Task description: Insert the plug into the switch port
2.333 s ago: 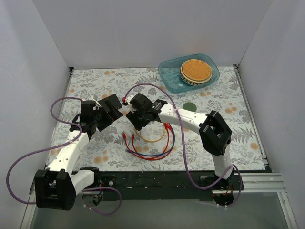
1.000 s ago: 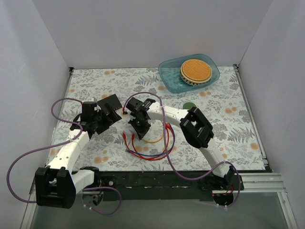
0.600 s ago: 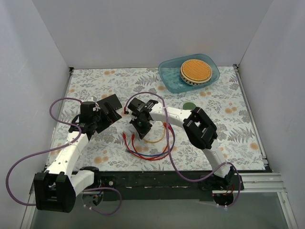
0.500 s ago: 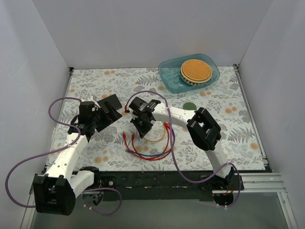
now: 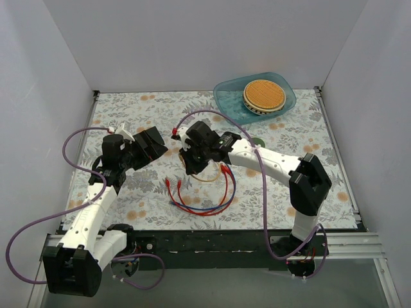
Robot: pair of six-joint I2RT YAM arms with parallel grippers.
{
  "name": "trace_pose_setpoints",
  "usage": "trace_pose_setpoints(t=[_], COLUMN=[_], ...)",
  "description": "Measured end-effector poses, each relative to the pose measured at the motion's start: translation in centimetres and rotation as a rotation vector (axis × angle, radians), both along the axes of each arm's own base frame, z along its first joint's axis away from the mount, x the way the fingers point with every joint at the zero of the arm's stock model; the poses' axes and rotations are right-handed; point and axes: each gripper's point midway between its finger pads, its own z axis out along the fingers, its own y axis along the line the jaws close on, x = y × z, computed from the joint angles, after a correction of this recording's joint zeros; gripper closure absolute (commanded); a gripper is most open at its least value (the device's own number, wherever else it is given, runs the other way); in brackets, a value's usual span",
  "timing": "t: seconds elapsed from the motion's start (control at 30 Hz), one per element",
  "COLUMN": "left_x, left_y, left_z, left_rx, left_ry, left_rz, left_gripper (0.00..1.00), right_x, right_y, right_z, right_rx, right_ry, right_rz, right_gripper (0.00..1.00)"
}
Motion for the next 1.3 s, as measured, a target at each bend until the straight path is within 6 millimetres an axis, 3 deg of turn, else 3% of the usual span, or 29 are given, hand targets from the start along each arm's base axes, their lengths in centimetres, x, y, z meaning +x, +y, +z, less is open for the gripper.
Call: trace_pose_setpoints(t=[0.2,0.37,0.6,0.77,1.0,1.03,1.13,1.27,1.3], left_x=[-0.2,-1.0,-1.6,-2.2,-2.9,-3.0,-3.4,-3.5,-3.5], left_y=[-1.3,-2.7,-4.0,-5.0,-7.0,-7.3,-8.1,-8.8,-8.9], left_z=[1.9,3.0,4.0,4.6,4.2,4.0,3.6,3.4,3.5], left_rx=[-0.053,-0.115,-0.175,-0.195,-0.202,-0.201,-0.198,-0.198,-0.199], left_ry=[-0.076,-0.130,-0.164,-0.184,-0.167,-0.160,-0.146,-0.136,-0.139], left_rz=[-0.072,-0.152,-0.235,-0.286,-0.352,-0.361,-0.382,-0.389,-0.388], left_gripper=[0.06,0.25,0.44,0.47,0.60,0.67,0.75,0.99,1.00], right_x=[-2.5,-4.0,-4.7,-5.0,-5.3,-5.3,-5.4,-5.4,-5.3], right_y=[-1.1,-1.1,0.0,0.3,0.6,0.6,0.6,0.6,0.6], right_z=[-0.5,0.7,3.3,3.9,4.7,4.8,4.9,4.8,4.8], right_rx=[0.051,0.122,0.230,0.256,0.290,0.293,0.298,0.297,0.296], right_ry=[0.024,0.035,0.018,0.019,0.016,0.018,0.020,0.021,0.021], right_rz=[0.095,0.158,0.218,0.236,0.254,0.256,0.260,0.256,0.255], right_gripper=[0.99,0.99,0.99,0.99,0.99,0.99,0.99,0.99,0.99])
